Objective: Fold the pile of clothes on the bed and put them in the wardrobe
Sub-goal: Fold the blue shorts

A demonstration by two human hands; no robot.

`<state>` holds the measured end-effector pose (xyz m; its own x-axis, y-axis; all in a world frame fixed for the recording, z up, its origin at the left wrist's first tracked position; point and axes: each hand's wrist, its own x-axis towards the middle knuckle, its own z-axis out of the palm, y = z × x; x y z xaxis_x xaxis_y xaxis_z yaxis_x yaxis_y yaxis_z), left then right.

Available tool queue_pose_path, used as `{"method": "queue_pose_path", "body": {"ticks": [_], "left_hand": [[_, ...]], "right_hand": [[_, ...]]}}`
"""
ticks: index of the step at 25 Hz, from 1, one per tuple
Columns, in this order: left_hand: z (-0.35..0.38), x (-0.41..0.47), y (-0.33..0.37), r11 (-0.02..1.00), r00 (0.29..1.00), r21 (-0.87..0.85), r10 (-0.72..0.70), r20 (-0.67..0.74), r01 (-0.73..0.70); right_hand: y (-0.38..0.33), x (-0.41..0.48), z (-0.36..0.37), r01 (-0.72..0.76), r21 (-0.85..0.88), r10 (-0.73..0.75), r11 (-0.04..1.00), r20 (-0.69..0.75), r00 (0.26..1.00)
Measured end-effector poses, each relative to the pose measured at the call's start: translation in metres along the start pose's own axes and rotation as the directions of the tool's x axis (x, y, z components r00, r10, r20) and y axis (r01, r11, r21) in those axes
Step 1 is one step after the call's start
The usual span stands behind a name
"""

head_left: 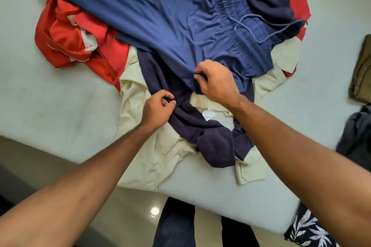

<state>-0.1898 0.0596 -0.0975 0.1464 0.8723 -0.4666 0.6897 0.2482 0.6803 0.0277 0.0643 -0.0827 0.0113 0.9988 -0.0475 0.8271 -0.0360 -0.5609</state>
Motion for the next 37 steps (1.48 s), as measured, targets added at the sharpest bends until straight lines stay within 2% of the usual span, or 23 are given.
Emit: {"method": "queue_pose_path", "body": {"ticks": [2,4,6,8,9,10,11,13,14,15,16,17,18,19,21,24,26,28,30,33,35,37], "left_hand": [[0.001,-0.003,0.017,0.995,0.995,-0.079,0.051,-0.088,-0.058],[-0.003,-0.005,0.045,0.978,0.971,-0.129,0.137,-0.197,-0.164],[-0.007,-0.004,0.077,0.935,0.912,-0.054,0.327,-0.249,-0.35],[-0.007,0.008,0.105,0.869,0.865,-0.012,0.491,-0.103,-0.494],[-0.002,0.019,0.115,0.835,0.835,0.011,0.55,0.012,-0.55],[0.003,0.03,0.123,0.795,0.796,0.062,0.596,0.107,-0.604],[0.011,0.043,0.129,0.738,0.749,0.141,0.63,0.206,-0.659],[0.029,0.071,0.142,0.575,0.683,0.371,0.594,0.424,-0.73],[0.037,0.083,0.149,0.465,0.668,0.479,0.537,0.516,-0.744],[0.044,0.095,0.156,0.352,0.654,0.555,0.488,0.578,-0.754],[0.048,0.106,0.162,0.257,0.641,0.599,0.46,0.615,-0.759],[0.052,0.115,0.168,0.174,0.625,0.624,0.454,0.635,-0.762],[0.056,0.122,0.174,0.107,0.61,0.642,0.461,0.644,-0.759],[0.058,0.127,0.178,0.061,0.603,0.657,0.47,0.645,-0.751],[0.063,0.133,0.191,0.012,0.61,0.672,0.433,0.664,-0.74],[0.059,0.135,0.212,-0.021,0.639,0.681,0.328,0.696,-0.732],[0.049,0.126,0.212,-0.024,0.568,0.613,0.351,0.745,-0.79],[0.036,0.115,0.202,0.018,0.477,0.515,0.406,0.779,-0.857],[0.015,0.104,0.191,0.106,0.466,0.466,0.406,0.786,-0.878],[-0.023,0.099,0.177,0.308,0.51,0.414,0.383,0.77,-0.857],[-0.046,0.1,0.17,0.397,0.593,0.458,0.357,0.721,-0.795],[-0.066,0.103,0.164,0.442,0.676,0.521,0.358,0.644,-0.73]], "right_hand": [[-0.005,-0.026,-0.017,-0.011,-0.011,0.012,1.0,0.1,0.995],[-0.009,-0.05,-0.039,-0.045,-0.091,0.072,0.995,0.313,0.947],[-0.01,-0.074,-0.058,-0.012,-0.235,0.153,0.972,0.591,0.792],[-0.009,-0.098,-0.067,0.037,-0.309,0.223,0.95,0.759,0.611],[-0.004,-0.107,-0.07,0.019,-0.313,0.244,0.949,0.776,0.582],[0.002,-0.11,-0.071,-0.011,-0.302,0.246,0.953,0.755,0.608],[0.011,-0.109,-0.074,-0.076,-0.269,0.245,0.96,0.682,0.689],[0.036,-0.094,-0.077,-0.316,-0.059,0.316,0.947,0.358,0.879],[0.049,-0.084,-0.078,-0.446,0.119,0.428,0.887,0.153,0.891],[0.063,-0.074,-0.078,-0.537,0.301,0.567,0.788,-0.016,0.823],[0.075,-0.064,-0.079,-0.583,0.451,0.691,0.676,-0.114,0.714],[0.09,-0.056,-0.078,-0.603,0.545,0.776,0.582,-0.152,0.612],[0.102,-0.053,-0.075,-0.614,0.593,0.821,0.52,-0.149,0.552],[0.11,-0.054,-0.071,-0.623,0.6,0.83,0.501,-0.129,0.543],[0.118,-0.068,-0.061,-0.658,0.49,0.787,0.571,-0.099,0.609],[0.123,-0.101,-0.052,-0.599,0.283,0.643,0.749,-0.089,0.761],[0.124,-0.117,-0.057,-0.56,0.224,0.587,0.797,-0.073,0.806],[0.121,-0.127,-0.061,-0.527,0.184,0.543,0.83,-0.049,0.838],[0.109,-0.129,-0.064,-0.486,0.129,0.497,0.865,-0.074,0.865],[0.086,-0.115,-0.062,-0.403,0.117,0.417,0.908,-0.157,0.895],[0.076,-0.099,-0.06,-0.328,0.099,0.342,0.939,-0.21,0.916],[0.067,-0.08,-0.056,-0.281,0.064,0.288,0.958,-0.185,0.94]]}}
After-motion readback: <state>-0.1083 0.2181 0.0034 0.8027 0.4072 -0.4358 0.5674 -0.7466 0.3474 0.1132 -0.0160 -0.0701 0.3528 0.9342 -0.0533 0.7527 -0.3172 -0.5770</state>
